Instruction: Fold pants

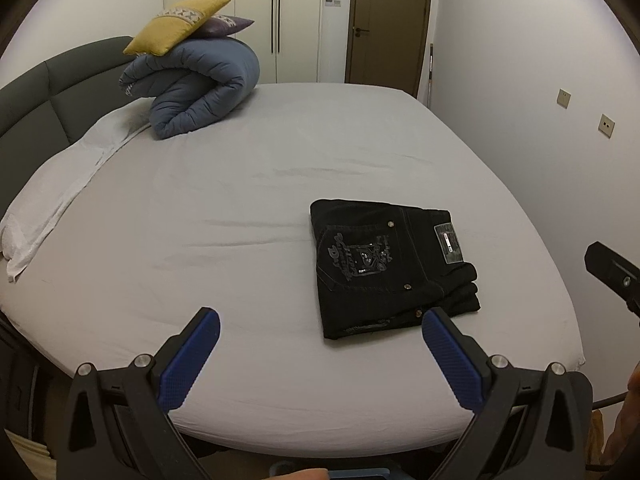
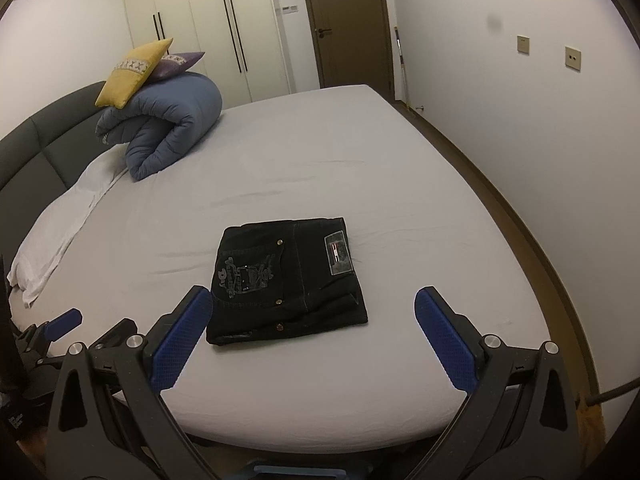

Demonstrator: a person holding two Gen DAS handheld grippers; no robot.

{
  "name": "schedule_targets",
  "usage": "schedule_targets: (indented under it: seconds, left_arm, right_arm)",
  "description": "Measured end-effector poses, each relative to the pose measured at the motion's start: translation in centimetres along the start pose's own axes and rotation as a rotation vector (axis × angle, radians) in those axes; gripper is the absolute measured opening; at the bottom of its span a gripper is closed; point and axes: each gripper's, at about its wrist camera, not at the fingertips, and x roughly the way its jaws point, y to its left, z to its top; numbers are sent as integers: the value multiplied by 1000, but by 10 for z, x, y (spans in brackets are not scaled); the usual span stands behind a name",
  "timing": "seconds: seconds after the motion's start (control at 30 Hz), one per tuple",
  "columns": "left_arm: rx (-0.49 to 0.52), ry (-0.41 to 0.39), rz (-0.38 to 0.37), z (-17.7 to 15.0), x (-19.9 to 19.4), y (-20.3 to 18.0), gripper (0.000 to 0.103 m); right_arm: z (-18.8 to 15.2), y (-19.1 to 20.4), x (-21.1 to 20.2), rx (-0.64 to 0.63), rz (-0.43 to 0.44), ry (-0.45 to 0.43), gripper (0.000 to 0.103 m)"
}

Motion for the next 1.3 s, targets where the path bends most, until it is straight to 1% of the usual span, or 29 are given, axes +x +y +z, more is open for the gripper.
schedule_targets:
  seconds: [0.27,0.5,1.3]
  left_arm:
    - [-14,26,3,0,10,0,103]
    - [-22,33,5,1,13,2,103]
    - [-38,48,14,-3,15,3,103]
  right_arm:
    - [2,-3,16,-16,3,21,103]
    - [1,-1,24,-19,8,35,103]
    - [-5,16,33,-30,11,47,103]
